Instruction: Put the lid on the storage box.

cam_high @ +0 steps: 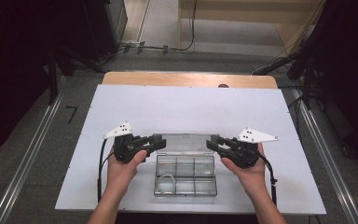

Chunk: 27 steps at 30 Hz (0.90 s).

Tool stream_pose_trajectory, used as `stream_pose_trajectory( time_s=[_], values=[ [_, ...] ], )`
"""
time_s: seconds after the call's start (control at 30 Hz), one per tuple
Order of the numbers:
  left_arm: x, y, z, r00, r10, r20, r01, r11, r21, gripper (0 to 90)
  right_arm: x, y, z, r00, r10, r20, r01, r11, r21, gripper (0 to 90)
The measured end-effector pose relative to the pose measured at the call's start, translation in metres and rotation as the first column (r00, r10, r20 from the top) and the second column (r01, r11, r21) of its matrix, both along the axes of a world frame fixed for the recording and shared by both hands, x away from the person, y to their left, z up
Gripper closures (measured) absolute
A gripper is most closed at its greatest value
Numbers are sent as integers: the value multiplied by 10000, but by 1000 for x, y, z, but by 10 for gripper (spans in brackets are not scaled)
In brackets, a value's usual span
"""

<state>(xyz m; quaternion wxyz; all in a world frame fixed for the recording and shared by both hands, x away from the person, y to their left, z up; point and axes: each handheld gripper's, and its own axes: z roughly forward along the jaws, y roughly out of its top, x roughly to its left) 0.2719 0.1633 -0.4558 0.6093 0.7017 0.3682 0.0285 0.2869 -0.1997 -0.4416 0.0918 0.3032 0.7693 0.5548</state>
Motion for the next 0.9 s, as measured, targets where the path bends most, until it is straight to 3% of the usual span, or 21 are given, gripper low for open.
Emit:
stream_pose_trajectory(
  time_s=[0.33,0.57,0.73,0.9],
  values=[
    [-9,6,0,9992,350,-179,-347,9992,202,554,-3,-1,-1,10000,-23,-53,23,10000,33,638],
    [-24,19,-1,9967,766,-260,-756,9964,383,556,-5,-2,-1,10000,-18,-24,18,10000,14,635],
    [-34,24,-5,9950,978,-213,-969,9945,395,616,-7,-2,-2,10000,-1,-19,1,10000,16,632],
    [-42,21,-9,9963,808,-295,-785,9944,714,700,-9,-2,-2,10000,-13,35,13,10000,1,630]
  ],
)
